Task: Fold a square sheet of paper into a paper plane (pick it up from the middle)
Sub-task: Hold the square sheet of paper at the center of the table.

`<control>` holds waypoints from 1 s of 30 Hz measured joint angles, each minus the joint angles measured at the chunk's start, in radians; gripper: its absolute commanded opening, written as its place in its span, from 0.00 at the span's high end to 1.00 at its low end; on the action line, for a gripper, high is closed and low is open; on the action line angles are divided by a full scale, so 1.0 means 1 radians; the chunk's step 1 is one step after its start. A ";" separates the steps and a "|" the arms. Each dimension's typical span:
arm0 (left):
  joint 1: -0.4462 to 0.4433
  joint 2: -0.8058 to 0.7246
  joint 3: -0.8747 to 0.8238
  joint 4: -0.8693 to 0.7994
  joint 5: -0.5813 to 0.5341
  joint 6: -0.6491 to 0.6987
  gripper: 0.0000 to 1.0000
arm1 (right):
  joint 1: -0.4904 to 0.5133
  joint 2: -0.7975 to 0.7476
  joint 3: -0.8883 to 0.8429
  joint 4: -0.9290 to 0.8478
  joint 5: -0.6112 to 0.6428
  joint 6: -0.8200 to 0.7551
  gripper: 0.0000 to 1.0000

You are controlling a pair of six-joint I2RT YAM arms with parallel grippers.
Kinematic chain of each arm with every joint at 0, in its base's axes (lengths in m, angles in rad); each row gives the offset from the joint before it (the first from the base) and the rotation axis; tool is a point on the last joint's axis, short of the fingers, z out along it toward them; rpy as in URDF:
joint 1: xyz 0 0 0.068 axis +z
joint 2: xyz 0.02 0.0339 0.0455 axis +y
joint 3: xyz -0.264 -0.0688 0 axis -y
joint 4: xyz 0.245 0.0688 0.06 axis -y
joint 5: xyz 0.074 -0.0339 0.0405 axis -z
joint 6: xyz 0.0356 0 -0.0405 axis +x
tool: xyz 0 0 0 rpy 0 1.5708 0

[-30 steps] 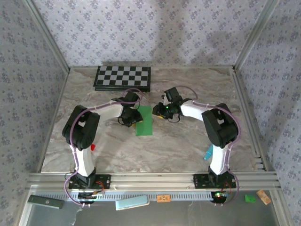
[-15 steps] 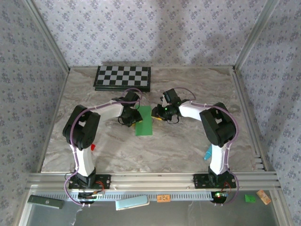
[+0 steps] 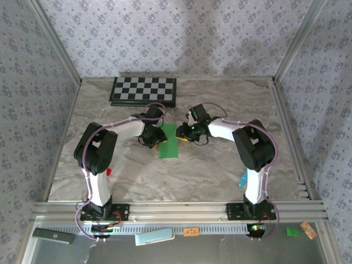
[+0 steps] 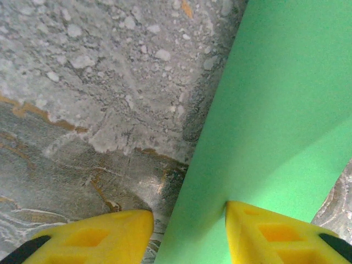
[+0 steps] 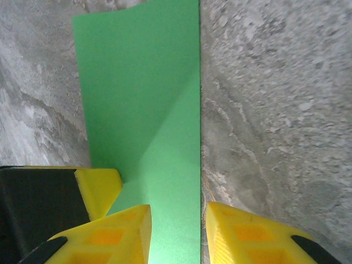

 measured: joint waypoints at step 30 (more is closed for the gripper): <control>0.000 0.005 0.000 -0.001 0.000 -0.013 0.56 | 0.033 0.089 0.083 -0.015 -0.060 -0.031 0.73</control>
